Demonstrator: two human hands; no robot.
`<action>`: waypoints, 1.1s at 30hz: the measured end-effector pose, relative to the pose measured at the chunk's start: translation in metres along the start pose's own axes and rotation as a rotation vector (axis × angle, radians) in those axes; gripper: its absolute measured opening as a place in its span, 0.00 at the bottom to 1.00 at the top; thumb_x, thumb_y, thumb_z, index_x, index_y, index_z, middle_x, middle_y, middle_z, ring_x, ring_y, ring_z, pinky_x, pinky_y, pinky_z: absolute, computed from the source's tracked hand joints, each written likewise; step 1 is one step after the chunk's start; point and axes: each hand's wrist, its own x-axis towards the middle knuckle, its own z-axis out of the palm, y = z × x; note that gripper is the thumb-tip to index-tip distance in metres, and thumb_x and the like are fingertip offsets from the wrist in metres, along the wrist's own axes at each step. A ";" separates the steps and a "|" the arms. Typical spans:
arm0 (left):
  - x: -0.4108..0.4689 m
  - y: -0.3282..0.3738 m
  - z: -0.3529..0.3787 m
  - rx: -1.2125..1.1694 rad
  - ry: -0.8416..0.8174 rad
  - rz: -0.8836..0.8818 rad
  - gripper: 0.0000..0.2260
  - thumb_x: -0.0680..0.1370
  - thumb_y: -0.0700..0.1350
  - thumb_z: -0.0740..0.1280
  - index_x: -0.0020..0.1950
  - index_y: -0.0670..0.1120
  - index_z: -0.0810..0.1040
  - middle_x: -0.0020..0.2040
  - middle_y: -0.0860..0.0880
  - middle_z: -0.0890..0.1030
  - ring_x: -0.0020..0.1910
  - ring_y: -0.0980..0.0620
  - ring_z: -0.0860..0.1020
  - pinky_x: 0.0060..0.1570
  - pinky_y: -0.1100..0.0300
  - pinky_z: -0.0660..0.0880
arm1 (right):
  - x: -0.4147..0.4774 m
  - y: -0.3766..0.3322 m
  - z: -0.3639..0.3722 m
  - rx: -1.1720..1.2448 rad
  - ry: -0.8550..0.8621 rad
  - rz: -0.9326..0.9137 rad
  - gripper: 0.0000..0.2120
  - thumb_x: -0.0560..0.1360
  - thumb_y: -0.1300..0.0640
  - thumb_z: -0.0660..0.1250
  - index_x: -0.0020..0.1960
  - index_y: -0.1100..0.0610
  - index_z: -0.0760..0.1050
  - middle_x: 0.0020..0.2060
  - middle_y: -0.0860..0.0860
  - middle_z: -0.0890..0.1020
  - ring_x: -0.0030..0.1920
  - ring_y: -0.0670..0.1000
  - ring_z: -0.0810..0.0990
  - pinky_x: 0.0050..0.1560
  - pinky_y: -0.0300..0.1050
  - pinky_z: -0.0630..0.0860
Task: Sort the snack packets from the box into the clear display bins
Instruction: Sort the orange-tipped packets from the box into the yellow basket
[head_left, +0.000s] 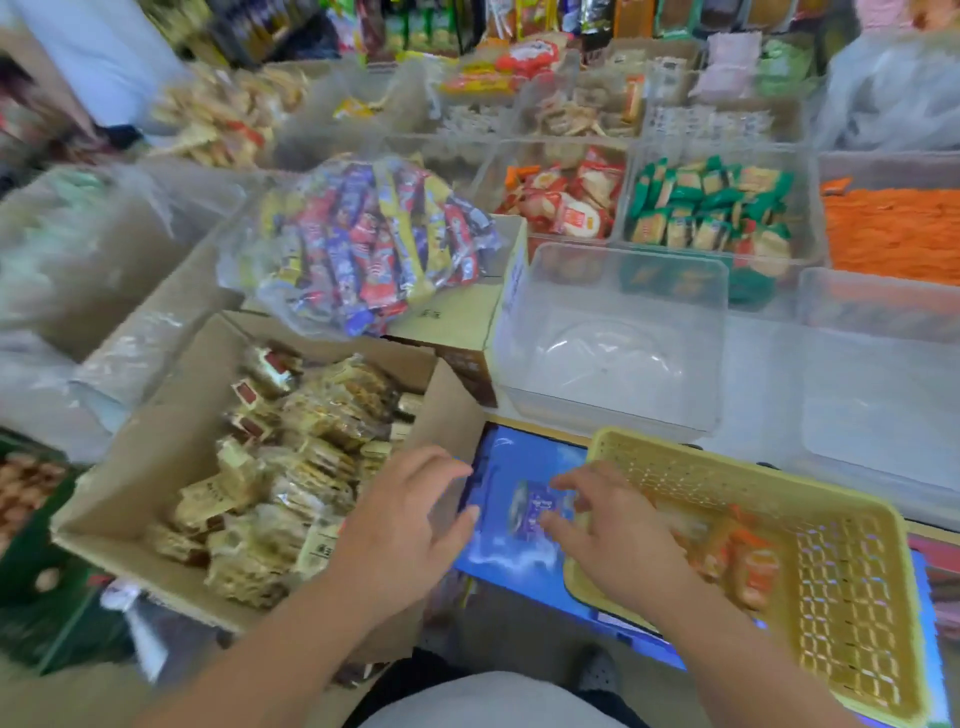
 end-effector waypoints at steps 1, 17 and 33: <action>-0.011 -0.025 -0.017 0.047 0.019 -0.088 0.15 0.78 0.51 0.72 0.62 0.47 0.82 0.61 0.49 0.79 0.59 0.54 0.73 0.59 0.59 0.71 | 0.008 -0.017 0.008 -0.022 0.026 -0.047 0.16 0.76 0.44 0.70 0.63 0.46 0.78 0.53 0.42 0.74 0.51 0.45 0.78 0.56 0.44 0.75; -0.088 -0.323 -0.121 0.201 -0.396 -0.490 0.44 0.70 0.74 0.67 0.81 0.65 0.53 0.85 0.49 0.48 0.80 0.41 0.61 0.72 0.48 0.67 | 0.114 -0.226 0.196 -0.210 -0.357 0.038 0.57 0.63 0.31 0.77 0.79 0.34 0.42 0.81 0.47 0.40 0.81 0.57 0.42 0.78 0.61 0.56; -0.045 -0.345 -0.112 0.025 -0.462 -0.366 0.51 0.67 0.71 0.73 0.81 0.63 0.47 0.84 0.50 0.44 0.81 0.41 0.55 0.75 0.41 0.64 | 0.126 -0.229 0.236 -0.493 -0.263 0.075 0.44 0.61 0.41 0.75 0.73 0.33 0.60 0.74 0.50 0.59 0.71 0.57 0.67 0.63 0.54 0.76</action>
